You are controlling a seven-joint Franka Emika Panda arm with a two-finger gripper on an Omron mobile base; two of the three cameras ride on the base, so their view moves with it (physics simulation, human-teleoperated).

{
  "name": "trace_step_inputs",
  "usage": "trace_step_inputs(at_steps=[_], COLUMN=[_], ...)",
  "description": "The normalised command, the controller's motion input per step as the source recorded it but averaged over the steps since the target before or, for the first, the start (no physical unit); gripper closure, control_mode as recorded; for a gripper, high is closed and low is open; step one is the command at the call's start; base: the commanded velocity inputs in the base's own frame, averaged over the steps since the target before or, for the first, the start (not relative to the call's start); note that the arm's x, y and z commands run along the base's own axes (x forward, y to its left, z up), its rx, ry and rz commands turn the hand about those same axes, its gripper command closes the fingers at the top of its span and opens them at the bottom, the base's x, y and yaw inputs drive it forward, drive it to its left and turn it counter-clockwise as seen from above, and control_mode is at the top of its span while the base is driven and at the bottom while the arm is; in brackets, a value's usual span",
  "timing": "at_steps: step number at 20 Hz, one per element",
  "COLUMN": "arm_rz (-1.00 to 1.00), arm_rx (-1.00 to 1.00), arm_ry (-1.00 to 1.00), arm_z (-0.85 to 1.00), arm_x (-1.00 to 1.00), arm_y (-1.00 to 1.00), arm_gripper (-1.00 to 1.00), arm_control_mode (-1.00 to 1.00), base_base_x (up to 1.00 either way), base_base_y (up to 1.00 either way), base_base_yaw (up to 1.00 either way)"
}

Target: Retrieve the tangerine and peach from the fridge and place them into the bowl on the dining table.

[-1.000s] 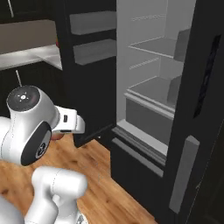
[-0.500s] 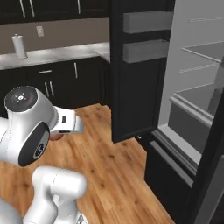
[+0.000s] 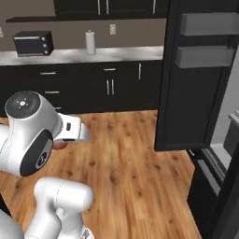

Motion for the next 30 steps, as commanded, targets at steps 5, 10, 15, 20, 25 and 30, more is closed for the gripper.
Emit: trace_step_inputs(at_steps=[5,10,15,20,25,30], arm_rz=[0.0,0.0,0.0,0.0,0.0,0.0], arm_rx=[0.0,0.0,0.0,0.0,0.0,0.0], arm_ry=[0.0,0.0,0.0,0.0,0.0,0.0], arm_z=[0.0,0.0,0.0,0.0,0.0,0.0], arm_x=[0.0,0.0,0.0,0.0,0.0,0.0], arm_y=[0.0,0.0,0.0,0.0,0.0,0.0], arm_gripper=[1.0,1.0,1.0,1.0,1.0,1.0], arm_control_mode=[1.0,1.0,1.0,1.0,1.0,1.0], base_base_x=[-0.98,-1.0,-0.99,-0.95,-0.87,-0.85], base_base_y=[-0.06,0.0,0.06,0.22,0.37,0.46], base_base_yaw=[0.51,0.46,0.37,0.3,0.25,0.23])
